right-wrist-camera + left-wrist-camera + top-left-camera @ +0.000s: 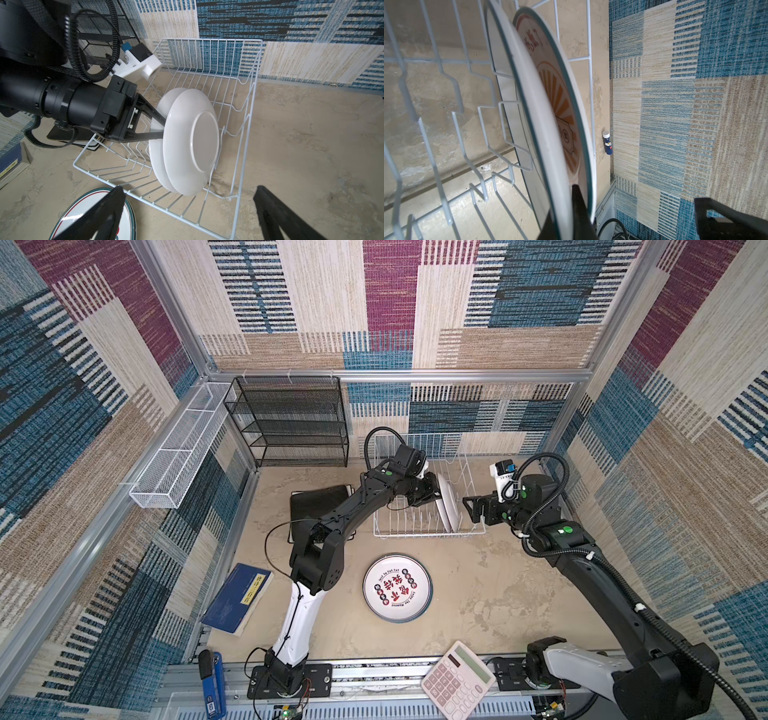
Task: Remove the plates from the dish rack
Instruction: 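Lift the green-rimmed printed plate out of the rack with the left gripper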
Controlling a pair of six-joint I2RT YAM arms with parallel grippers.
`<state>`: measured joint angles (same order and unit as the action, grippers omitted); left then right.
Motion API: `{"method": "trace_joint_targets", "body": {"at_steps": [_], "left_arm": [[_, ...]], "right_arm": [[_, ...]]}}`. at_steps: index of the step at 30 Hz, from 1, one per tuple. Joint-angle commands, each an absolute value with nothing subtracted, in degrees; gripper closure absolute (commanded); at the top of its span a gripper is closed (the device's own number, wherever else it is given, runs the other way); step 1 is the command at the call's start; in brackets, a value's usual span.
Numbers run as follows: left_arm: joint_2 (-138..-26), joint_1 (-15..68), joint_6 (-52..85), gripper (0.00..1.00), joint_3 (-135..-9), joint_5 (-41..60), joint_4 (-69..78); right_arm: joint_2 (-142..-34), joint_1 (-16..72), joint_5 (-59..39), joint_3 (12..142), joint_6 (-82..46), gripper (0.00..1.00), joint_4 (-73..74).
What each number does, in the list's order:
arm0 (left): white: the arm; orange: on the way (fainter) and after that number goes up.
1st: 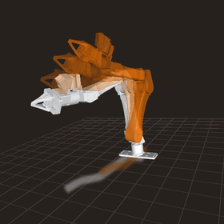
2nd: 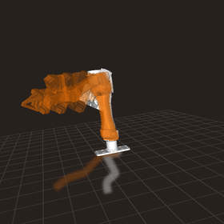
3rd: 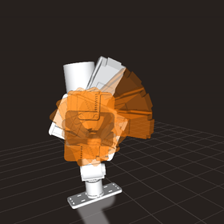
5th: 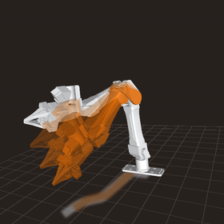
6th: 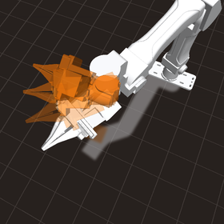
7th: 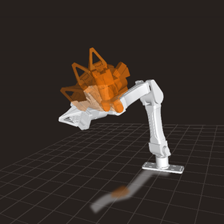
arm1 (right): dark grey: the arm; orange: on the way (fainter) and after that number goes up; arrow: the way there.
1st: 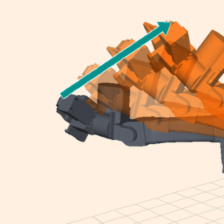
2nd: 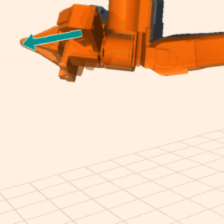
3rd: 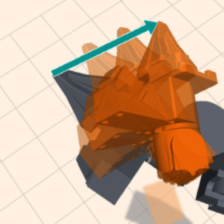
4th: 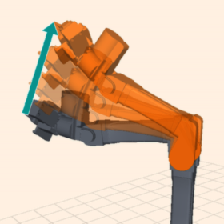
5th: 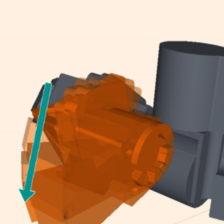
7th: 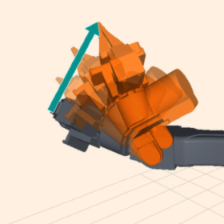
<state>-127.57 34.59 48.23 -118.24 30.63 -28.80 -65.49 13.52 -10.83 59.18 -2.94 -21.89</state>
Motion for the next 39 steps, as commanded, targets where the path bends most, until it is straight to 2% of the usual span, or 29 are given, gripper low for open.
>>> {"method": "trace_joint_targets", "body": {"at_steps": [1, 15, 39], "left_arm": [[-125.8, 34.4, 51.0, 1.0, -118.1, 30.9, -28.5], [-120.1, 33.5, 44.2, 1.0, -119.6, 26.7, -35.8], [-110.0, 30.1, 39.6, 1.0, -119.3, 22.8, -37.0]], "right_arm": [[-65.3, 13.5, -10.4, 59.1, -3.6, 0.01, -19.9], [-64.5, 13.5, -10.6, 59.1, -4.5, 0.01, -19.3], [-66.3, 13.5, -15.8, 62.1, -8.9, 0.01, -18.0]]}}
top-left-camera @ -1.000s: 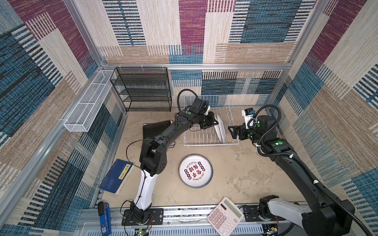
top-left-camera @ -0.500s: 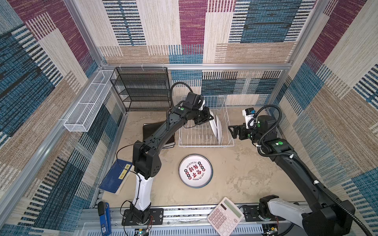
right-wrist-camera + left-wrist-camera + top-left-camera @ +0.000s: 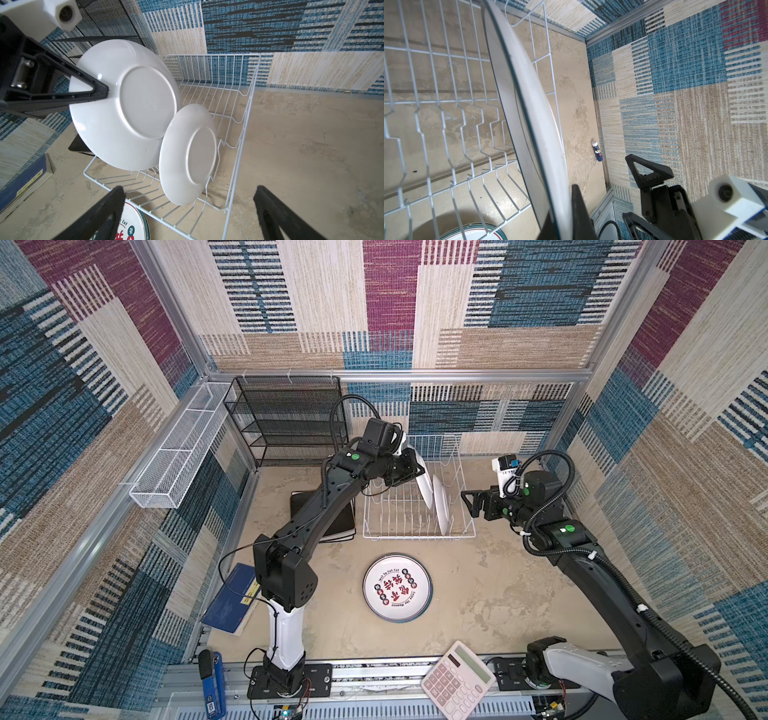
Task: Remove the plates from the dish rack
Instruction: 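Lift the green-rimmed printed plate out of the rack with the left gripper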
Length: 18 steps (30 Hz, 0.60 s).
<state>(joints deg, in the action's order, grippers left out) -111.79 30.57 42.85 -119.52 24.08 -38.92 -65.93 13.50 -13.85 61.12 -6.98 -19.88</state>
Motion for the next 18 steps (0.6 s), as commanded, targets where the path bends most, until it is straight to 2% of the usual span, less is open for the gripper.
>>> {"method": "trace_joint_targets", "body": {"at_steps": [1, 9, 13, 18], "left_arm": [[-109.3, 30.1, 39.3, 1.0, -118.6, 22.9, -36.1], [-103.2, 29.4, 29.2, 1.0, -113.1, 21.9, -29.6], [-99.0, 29.4, 18.9, 1.0, -109.2, 19.0, -28.8], [-92.5, 29.7, -1.3, 1.0, -103.8, 13.9, -30.8]], "right_arm": [[-66.4, 13.5, -16.1, 62.2, -9.2, 0.01, -17.9], [-68.7, 13.5, -19.1, 65.0, -14.4, 0.01, -17.5], [-70.7, 13.5, -21.6, 67.8, -17.5, 0.01, -17.4], [-73.3, 13.5, -24.0, 73.6, -18.6, 0.01, -17.0]]}}
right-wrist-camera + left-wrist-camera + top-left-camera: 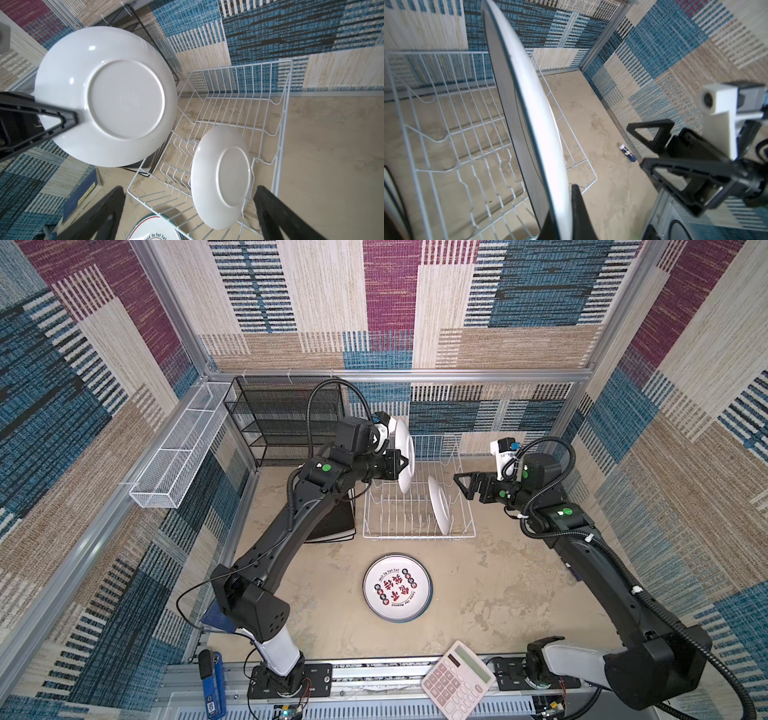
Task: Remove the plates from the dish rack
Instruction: 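Lift the green-rimmed printed plate out of the rack with the left gripper, then hold the green-rimmed plate upright while the right gripper grasps its opposite edge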
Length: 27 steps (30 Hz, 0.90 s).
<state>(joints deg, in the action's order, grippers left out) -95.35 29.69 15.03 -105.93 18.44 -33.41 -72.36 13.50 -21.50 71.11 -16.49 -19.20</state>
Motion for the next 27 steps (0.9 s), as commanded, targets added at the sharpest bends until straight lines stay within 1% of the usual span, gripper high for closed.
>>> {"method": "trace_joint_targets", "body": {"at_steps": [1, 7, 11, 13, 22, 27], "left_arm": [[-91.3, 29.7, -4.1, 1.0, -102.5, 13.0, -30.7], [-84.6, 32.0, -19.6, 1.0, -93.9, 6.9, -29.5], [-80.4, 35.4, -31.7, 1.0, -85.5, 0.3, -24.1], [-78.8, 37.0, -37.1, 1.0, -81.7, -2.9, -21.0], [-77.7, 42.4, -53.4, 1.0, -74.4, -14.0, -14.0], [-79.6, 45.4, -63.2, 1.0, -71.8, -20.3, -10.2]], "right_arm": [[-74.0, 13.5, -24.8, 74.9, -18.7, 0.01, -17.0], [-79.6, 13.5, -32.7, 82.9, -21.4, 0.01, -16.9], [-83.8, 13.6, -39.3, 87.8, -23.7, 0.0, -17.8], [-85.5, 13.5, -41.2, 89.5, -24.7, 0.02, -18.4], [-89.6, 14.2, -42.4, 91.4, -25.3, 0.09, -23.5], [-91.3, 15.2, -41.6, 91.4, -25.1, 0.16, -26.1]]}}
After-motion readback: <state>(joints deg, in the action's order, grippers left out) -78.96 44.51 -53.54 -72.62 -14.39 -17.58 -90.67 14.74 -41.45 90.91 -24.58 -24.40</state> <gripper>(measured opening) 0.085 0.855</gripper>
